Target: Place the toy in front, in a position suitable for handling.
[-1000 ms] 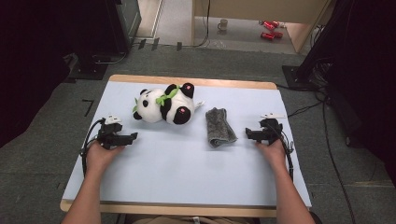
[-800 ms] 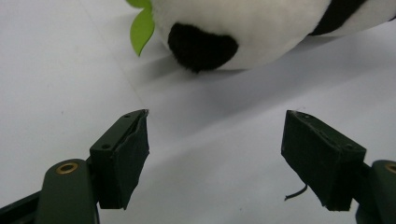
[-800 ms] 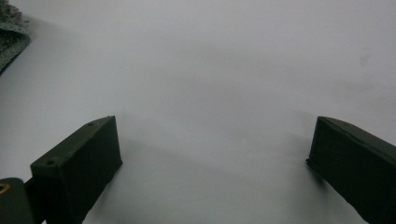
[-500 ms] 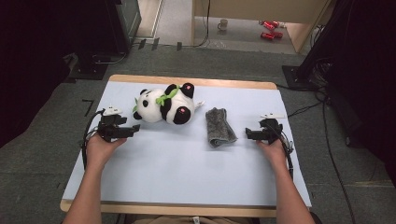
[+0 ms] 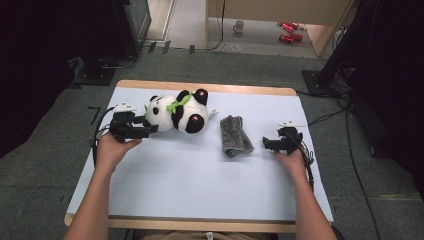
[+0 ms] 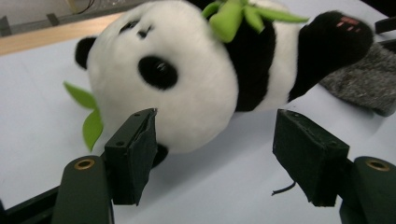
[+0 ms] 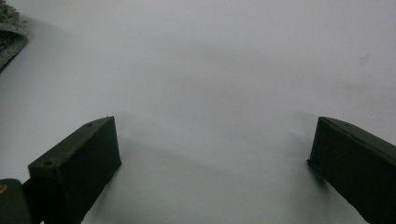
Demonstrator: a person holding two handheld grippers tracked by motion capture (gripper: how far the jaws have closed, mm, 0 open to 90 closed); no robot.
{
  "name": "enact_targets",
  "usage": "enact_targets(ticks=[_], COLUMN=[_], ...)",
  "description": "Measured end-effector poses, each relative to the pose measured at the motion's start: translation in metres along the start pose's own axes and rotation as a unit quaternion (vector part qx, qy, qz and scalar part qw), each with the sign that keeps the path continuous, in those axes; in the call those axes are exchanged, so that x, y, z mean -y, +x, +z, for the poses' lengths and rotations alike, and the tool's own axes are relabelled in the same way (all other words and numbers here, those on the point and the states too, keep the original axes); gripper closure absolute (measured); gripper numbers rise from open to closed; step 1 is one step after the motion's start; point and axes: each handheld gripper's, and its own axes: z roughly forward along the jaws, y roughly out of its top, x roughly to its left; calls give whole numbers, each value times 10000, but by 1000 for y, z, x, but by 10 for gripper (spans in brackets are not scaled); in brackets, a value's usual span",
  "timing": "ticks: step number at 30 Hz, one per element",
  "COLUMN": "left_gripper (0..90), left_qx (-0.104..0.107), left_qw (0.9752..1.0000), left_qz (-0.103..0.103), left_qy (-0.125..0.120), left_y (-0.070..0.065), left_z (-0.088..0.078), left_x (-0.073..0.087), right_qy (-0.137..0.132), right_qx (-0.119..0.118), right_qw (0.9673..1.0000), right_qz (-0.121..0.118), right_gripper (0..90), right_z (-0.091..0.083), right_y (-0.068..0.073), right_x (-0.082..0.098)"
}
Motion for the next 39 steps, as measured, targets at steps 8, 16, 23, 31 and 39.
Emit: enact_targets(ticks=[8,16,23,31,39], left_gripper=[297,301,280,307,328], left_qx=[110,214,274,318,229], left_qw=[9997,9991,9988,9985,9992], left_qz=[208,350,360,416,325], left_qy=[-68,-77,-165,-143,9], left_y=[-12,-14,-18,-25,-23], left_z=[12,28,38,55,71], left_x=[-22,-42,-51,-59,-48], right_qy=[165,306,42,-230,-375], right_qx=[87,-476,-547,-833,-1126], right_qw=[9998,9958,9977,9960,9929], right_qz=[122,715,408,207,17], right_gripper=[78,167,238,238,235], right_z=[-4,-16,-28,-37,-35], right_y=[4,0,7,33,61], right_x=[-3,-7,-11,-23,-34])
